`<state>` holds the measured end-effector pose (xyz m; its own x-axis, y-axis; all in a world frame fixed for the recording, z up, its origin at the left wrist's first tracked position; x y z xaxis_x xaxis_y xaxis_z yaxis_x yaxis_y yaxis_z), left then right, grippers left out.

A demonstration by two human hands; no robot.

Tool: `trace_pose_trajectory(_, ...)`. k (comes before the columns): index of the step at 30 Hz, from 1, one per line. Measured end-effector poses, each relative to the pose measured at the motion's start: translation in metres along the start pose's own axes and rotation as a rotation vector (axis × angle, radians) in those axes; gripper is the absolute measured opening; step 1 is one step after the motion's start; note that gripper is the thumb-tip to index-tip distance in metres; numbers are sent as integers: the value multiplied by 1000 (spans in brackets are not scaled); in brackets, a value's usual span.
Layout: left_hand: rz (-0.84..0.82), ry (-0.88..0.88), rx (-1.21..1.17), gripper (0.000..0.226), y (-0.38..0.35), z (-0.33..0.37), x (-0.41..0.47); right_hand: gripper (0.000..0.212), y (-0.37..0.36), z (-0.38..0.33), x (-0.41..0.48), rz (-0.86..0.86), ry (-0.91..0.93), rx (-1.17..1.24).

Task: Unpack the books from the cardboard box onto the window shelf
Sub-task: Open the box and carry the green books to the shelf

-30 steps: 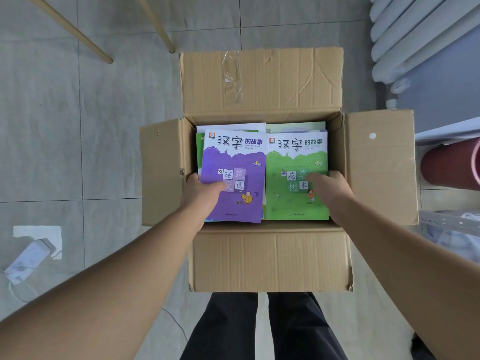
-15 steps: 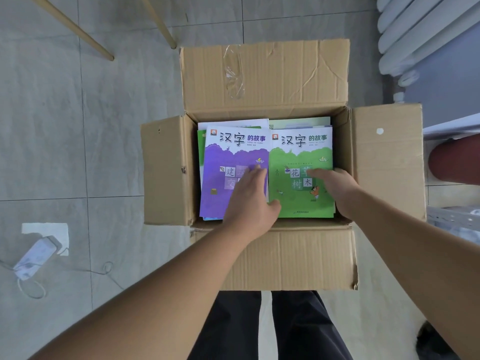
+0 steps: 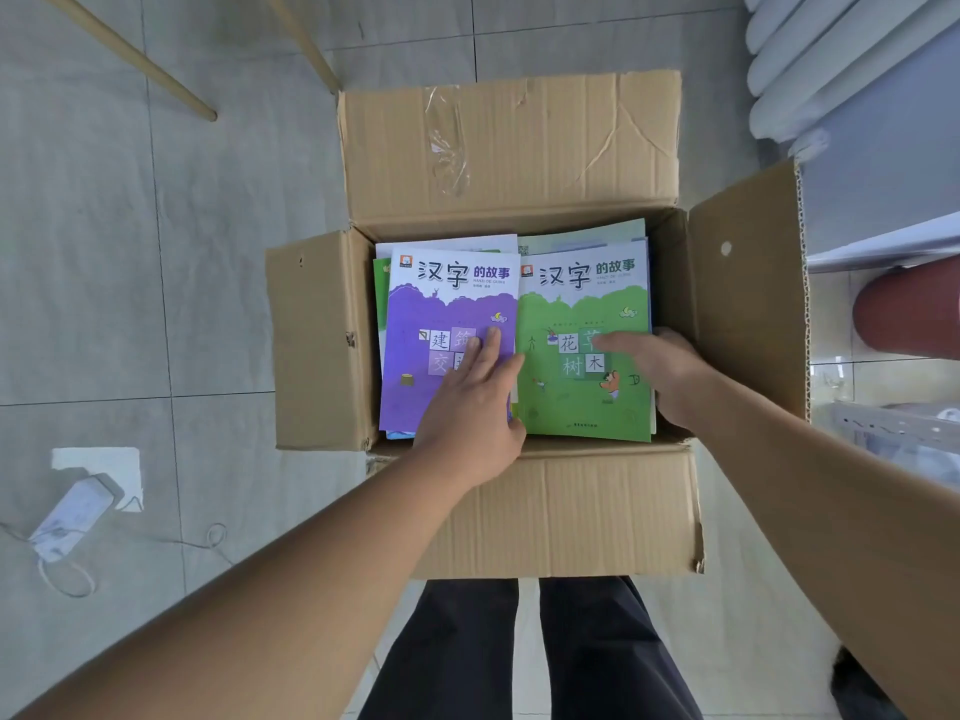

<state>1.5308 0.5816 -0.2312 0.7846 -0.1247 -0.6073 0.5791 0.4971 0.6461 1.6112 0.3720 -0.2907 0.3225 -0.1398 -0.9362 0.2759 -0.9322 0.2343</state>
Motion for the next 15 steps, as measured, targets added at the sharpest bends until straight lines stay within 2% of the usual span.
trace_pose_trajectory(2, -22, -6, 42, 73, -2, -1, -1, 108, 0, -1, -1, -9, 29, -1)
trace_pose_trajectory(4, -31, 6, 55, 71, -2, -1, -1, 104, -3, -1, 0, -34, 65, 18)
trace_pose_trajectory(10, -58, 34, 66, 70, -3, 5, 2, 46, 1, -9, -1, -145, 135, 63)
trace_pose_trajectory(15, -42, 82, -34, 72, -2, 10, 4, 45, 9, -17, -27, -205, 214, 83)
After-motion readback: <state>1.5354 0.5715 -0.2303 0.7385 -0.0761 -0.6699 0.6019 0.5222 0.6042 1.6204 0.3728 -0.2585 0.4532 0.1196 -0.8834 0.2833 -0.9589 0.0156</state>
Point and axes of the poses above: each hand's wrist, its own x-axis towards the middle knuckle, its own y-axis out of the back of the hand, z = x × y, the point moved 8 cm from there along x, towards the middle knuckle, and after that the axes turned 4 degrees about -y, right-handed, at the moved point
